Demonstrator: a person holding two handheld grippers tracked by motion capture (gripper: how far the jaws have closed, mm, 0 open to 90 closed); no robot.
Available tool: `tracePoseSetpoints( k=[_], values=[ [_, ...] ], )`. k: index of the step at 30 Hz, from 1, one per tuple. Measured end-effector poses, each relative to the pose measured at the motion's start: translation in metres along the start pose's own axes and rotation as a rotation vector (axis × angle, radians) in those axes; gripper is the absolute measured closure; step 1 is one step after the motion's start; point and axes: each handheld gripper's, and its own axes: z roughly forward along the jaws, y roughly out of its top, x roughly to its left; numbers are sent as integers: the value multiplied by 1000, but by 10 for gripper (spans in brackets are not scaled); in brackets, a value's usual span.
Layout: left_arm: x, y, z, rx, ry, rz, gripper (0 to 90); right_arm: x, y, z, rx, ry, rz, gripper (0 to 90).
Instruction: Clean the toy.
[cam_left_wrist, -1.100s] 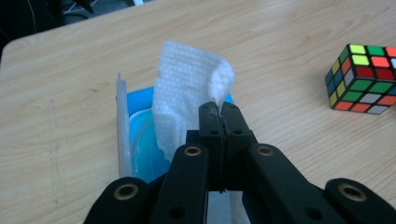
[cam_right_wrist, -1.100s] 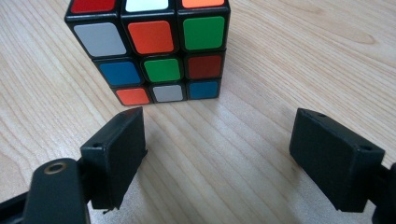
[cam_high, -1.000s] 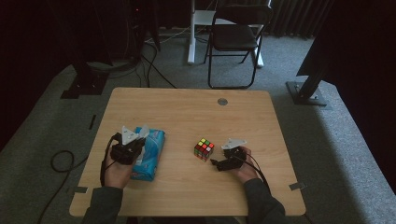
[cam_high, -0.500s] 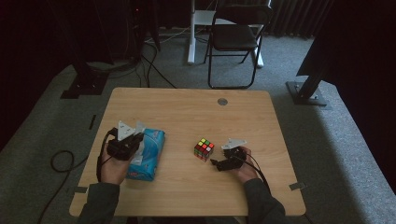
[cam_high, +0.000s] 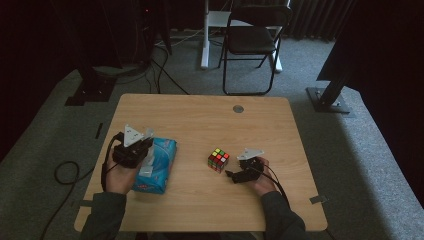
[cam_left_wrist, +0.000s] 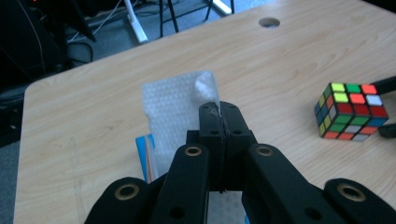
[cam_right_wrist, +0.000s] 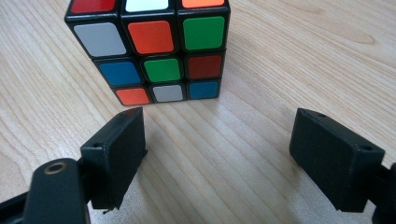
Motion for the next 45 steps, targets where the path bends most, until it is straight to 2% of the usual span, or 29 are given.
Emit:
tracePoseSetpoints(
  k=[7,15,18,25,39,45],
  values=[
    [-2,12,-2,-23,-2,18,899,0,0,0,1,0,0,180],
    [-5,20,-1,-40,-14,18,900,0,0,0,1,0,0,180],
    [-6,24,-2,-50,-30,11,900,0,0,0,0,1,1,180],
    [-10,34,-2,-72,-33,18,899,0,0,0,0,0,1,180],
    [-16,55,-7,-144,-68,10,899,0,0,0,-1,0,3,180],
    [-19,61,-2,-139,-83,13,899,0,0,0,0,0,2,180]
  ],
)
